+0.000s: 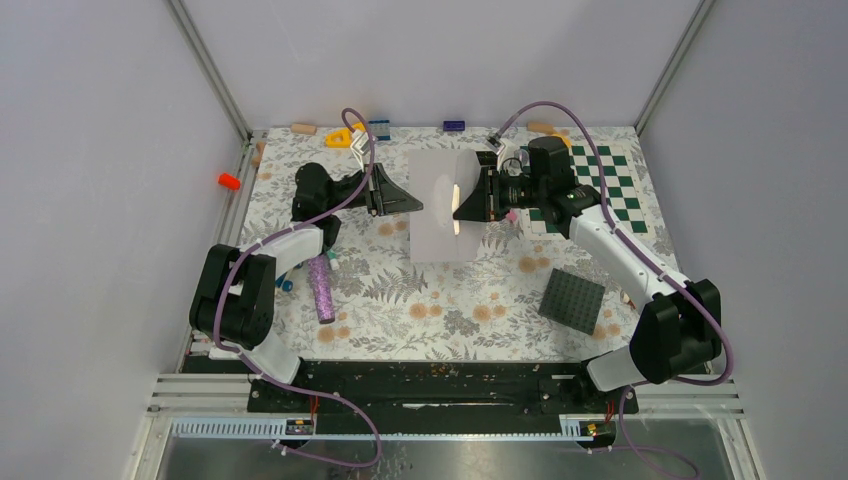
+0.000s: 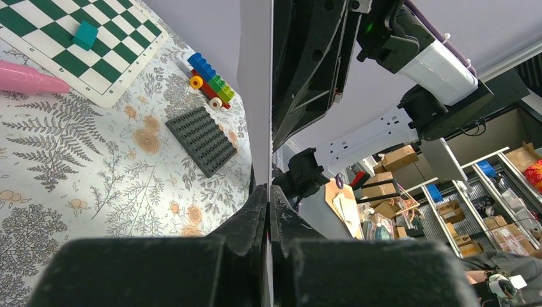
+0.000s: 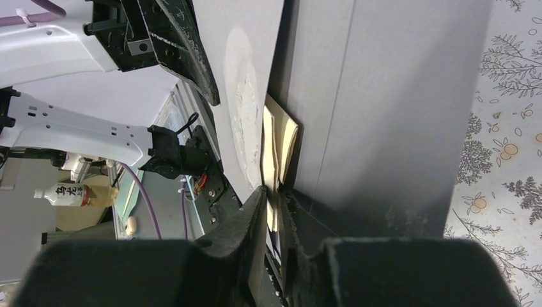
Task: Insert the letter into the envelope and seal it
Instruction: Place the letter in the envelope.
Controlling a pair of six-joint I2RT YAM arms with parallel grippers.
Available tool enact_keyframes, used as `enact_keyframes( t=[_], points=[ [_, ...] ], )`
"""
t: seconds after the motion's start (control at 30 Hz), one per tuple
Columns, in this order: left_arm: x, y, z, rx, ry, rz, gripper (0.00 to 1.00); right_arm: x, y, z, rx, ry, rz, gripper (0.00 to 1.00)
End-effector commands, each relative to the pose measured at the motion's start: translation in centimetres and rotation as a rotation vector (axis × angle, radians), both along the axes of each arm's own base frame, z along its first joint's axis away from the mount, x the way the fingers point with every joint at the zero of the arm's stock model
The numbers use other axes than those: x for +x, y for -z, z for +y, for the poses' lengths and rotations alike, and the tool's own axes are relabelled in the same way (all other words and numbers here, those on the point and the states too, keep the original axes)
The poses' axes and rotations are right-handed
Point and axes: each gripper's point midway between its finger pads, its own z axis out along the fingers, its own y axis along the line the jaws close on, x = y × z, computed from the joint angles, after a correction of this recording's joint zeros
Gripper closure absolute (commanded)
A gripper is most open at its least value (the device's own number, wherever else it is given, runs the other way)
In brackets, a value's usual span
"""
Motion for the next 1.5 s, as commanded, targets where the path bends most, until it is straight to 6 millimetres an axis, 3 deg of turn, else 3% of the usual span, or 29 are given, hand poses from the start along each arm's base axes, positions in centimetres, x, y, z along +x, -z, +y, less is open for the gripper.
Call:
enact_keyframes(
  t=[0.0,0.23,0.43,0.87,1.1,1.3,1.47],
  points=[
    [-0.1,-0.5,0.0,-0.009,0.001,-0.067,1.0,-0.1,-2.8,0.1,0.013,-0.009,-0.11,0.79],
    [0.0,-0.5,0.0,-0.009,-0.001,-0.067,1.0,-0.3,-3.5,-0.4,0.015,-0.006,-0.134,0.66],
    [0.0,-0.6,0.1,-0.01,-0.003,-0.07,1.0,-0.7,-4.4,-1.0,0.027,-0.014,-0.155,0.62],
    [-0.1,-1.1,0.4,-0.012,-0.009,-0.084,1.0,-5.0,-10.7,-3.4,0.138,-0.094,-0.309,0.49],
    [-0.1,-1.2,0.4,-0.002,-0.02,-0.092,1.0,-4.3,-13.2,-6.2,0.178,0.012,-0.367,0.36],
    [-0.2,-1.3,0.4,-0.001,-0.023,-0.098,1.0,-2.7,-13.3,-8.2,0.171,0.137,-0.387,0.28],
    [-0.3,-1.5,0.5,0.001,-0.024,-0.109,1.0,-2.1,-13.4,-8.5,0.204,0.152,-0.34,0.26]
  ],
)
